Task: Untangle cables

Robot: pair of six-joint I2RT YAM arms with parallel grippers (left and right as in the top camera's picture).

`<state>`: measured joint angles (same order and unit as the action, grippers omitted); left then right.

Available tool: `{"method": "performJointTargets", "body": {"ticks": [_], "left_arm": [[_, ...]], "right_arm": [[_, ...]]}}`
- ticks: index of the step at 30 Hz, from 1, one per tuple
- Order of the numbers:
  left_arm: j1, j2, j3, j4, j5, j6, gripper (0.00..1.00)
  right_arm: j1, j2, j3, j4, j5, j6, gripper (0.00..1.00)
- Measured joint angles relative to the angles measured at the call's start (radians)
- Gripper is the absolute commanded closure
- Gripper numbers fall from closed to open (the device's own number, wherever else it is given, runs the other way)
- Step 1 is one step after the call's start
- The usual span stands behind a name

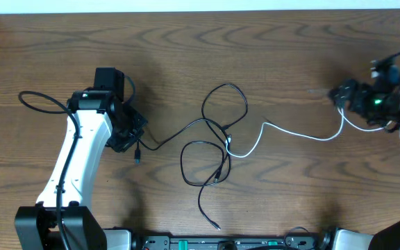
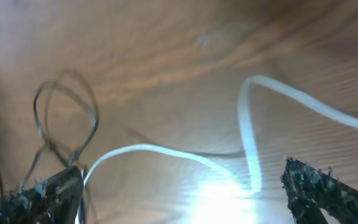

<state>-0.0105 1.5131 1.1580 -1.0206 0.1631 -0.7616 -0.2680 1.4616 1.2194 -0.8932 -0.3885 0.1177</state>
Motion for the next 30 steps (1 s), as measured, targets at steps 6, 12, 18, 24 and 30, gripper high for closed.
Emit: {"method": "performJointTargets", "body": {"ticks": [6,12,18,24,30], "left_arm": [[0.000,0.000,0.000,0.000,0.000,0.000,0.92],[0.000,0.000,0.000,0.000,0.000,0.001,0.92],[0.000,0.000,0.000,0.000,0.000,0.003,0.92],[0.000,0.000,0.000,0.000,0.000,0.003,0.93],[0.000,0.000,0.000,0.000,0.000,0.003,0.92]], "right_arm": [[0.165,0.003,-0.145,0.053,-0.051,0.029,0.01],[0.314,0.004,-0.268,0.186,-0.068,0.057,0.02],[0.426,0.004,-0.359,0.415,-0.069,0.196,0.13],[0.491,0.004,-0.407,0.486,-0.037,0.396,0.25],[0.534,0.004,-0.426,0.496,0.002,0.545,0.64]]}}
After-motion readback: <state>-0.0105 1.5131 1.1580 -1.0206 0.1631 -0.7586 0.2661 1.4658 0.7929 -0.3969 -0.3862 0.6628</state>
